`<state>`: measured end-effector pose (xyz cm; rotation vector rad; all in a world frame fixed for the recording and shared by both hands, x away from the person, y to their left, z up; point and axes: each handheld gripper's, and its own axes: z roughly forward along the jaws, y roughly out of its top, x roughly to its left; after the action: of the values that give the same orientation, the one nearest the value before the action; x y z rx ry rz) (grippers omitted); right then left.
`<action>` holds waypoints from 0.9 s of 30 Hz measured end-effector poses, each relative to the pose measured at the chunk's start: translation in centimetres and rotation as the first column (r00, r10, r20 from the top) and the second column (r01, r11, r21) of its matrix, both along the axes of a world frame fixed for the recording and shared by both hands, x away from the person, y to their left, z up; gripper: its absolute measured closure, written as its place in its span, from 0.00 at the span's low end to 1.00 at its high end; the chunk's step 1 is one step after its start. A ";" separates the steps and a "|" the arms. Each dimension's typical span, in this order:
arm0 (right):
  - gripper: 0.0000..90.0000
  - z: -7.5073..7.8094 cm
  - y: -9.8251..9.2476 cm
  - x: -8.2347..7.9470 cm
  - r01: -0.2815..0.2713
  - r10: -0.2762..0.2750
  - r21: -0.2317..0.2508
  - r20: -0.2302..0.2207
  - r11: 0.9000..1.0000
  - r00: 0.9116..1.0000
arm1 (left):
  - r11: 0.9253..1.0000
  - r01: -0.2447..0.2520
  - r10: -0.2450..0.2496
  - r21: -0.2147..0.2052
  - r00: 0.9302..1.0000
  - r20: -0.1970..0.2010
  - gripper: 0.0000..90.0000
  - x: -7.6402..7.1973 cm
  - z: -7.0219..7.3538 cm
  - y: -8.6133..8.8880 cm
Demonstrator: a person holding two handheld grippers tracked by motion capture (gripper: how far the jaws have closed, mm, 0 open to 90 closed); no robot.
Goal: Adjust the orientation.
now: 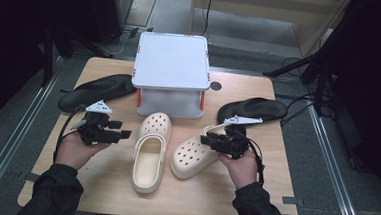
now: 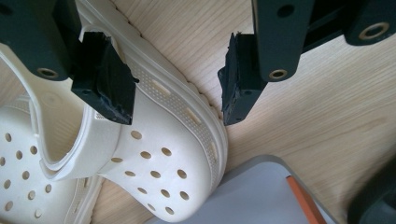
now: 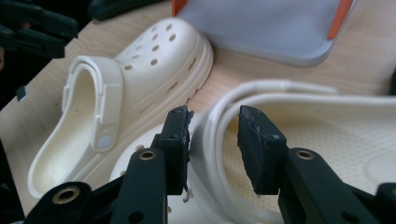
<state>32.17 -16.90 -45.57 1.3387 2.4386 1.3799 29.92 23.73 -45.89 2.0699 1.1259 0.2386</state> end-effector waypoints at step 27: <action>1.00 -2.6 -6.1 5.2 -0.083 0.074 -0.223 -0.048 0.971 0.996 | 0.998 -0.062 0.062 -0.011 0.998 0.006 0.49 -2.0 -0.1 1.0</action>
<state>37.42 -22.96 -48.13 1.2408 2.6058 1.0587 27.89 24.71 -46.01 2.0254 1.1857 0.2685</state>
